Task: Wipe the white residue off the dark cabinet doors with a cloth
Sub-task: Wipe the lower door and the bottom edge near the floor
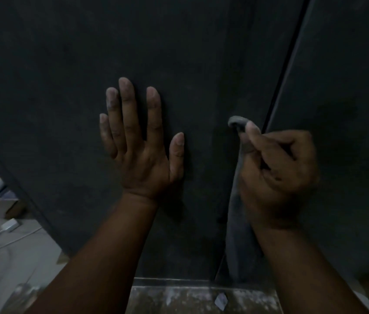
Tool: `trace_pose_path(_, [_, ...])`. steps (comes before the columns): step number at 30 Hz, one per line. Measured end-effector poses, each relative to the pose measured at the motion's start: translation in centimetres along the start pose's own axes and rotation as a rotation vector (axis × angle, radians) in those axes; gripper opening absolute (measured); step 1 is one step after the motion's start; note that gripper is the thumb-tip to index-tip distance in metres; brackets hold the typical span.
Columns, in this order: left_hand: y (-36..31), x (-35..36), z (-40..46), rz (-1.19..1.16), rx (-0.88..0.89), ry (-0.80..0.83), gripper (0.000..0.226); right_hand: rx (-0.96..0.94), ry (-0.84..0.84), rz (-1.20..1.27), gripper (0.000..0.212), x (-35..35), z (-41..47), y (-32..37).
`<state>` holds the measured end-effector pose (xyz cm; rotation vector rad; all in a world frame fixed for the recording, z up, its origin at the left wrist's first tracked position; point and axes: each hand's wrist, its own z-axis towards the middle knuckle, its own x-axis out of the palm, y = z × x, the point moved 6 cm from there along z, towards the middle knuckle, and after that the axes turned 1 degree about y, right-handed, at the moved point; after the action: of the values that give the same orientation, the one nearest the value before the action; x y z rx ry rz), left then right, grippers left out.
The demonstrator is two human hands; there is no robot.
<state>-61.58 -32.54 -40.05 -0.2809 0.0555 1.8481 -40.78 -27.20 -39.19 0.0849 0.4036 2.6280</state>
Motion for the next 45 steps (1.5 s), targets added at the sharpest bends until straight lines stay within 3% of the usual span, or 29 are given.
trace_pose_path(2, [-0.1, 0.0, -0.1, 0.006, 0.001, 0.000, 0.071, 0.048, 0.099, 0.103, 0.008, 1.0, -1.1, 0.2])
trace_pose_path(4, [0.0, 0.0, -0.1, 0.005, 0.003, 0.003, 0.071, 0.263, 0.353, 0.171, 0.012, 2.8, -4.4, -0.2])
trace_pose_path(5, [0.0, 0.0, -0.1, 0.005, 0.003, 0.000, 0.070, 0.277, 0.452, 0.177, 0.016, 3.0, -6.3, -0.1])
trace_pose_path(7, [0.2, 0.0, -0.2, 0.003, 0.008, -0.004, 0.067, 0.085, 0.550, 0.111, 0.027, 2.6, -8.6, 0.8])
trace_pose_path(9, [0.4, 0.0, -0.5, -0.001, 0.017, 0.002, 0.066, 0.054, 0.510, 0.091, 0.040, 2.0, -8.7, 0.0])
trace_pose_path(12, [0.7, -0.1, -0.9, -0.001, 0.020, 0.019, 0.065, 0.047, 0.269, 0.017, 0.015, 0.9, -5.6, -0.4])
trace_pose_path(16, [0.8, -0.3, -1.1, 0.031, 0.016, 0.035, 0.065, 0.062, 0.086, 0.025, 0.013, 1.2, -3.5, 0.6])
trace_pose_path(18, [0.7, -0.3, -1.1, 0.026, 0.015, 0.040, 0.066, 0.149, 0.180, 0.119, 0.013, 2.0, -5.1, 0.5])
trace_pose_path(21, [0.7, -0.3, -1.0, 0.014, 0.014, 0.045, 0.066, 0.402, 0.470, 0.203, 0.035, 2.7, -9.4, -1.5])
trace_pose_path(23, [0.7, -0.2, -1.1, 0.018, 0.013, 0.043, 0.066, 0.499, 0.544, 0.178, 0.041, 2.0, -10.8, -2.7])
trace_pose_path(28, [0.9, -0.1, -1.1, 0.013, 0.009, 0.021, 0.065, 0.114, 0.190, 0.032, 0.016, 0.3, -5.5, -0.8])
trace_pose_path(31, [1.0, -0.3, -1.2, 0.011, 0.011, 0.000, 0.063, 0.048, 0.018, -0.029, 0.016, 1.0, -3.4, 0.4])
trace_pose_path(33, [1.4, -0.5, -1.3, 0.031, 0.016, -0.018, 0.062, 0.043, 0.019, -0.019, 0.015, 1.9, -4.1, 1.4])
trace_pose_path(39, [3.7, -0.9, -1.4, 0.025, 0.016, -0.005, 0.066, 0.107, 0.316, -0.014, 0.011, 2.6, -10.5, 0.9])
trace_pose_path(45, [6.3, -0.9, -2.0, 0.047, -0.068, 0.039, 0.077, 0.036, 0.064, -0.023, 0.013, 2.4, -5.1, 2.1])
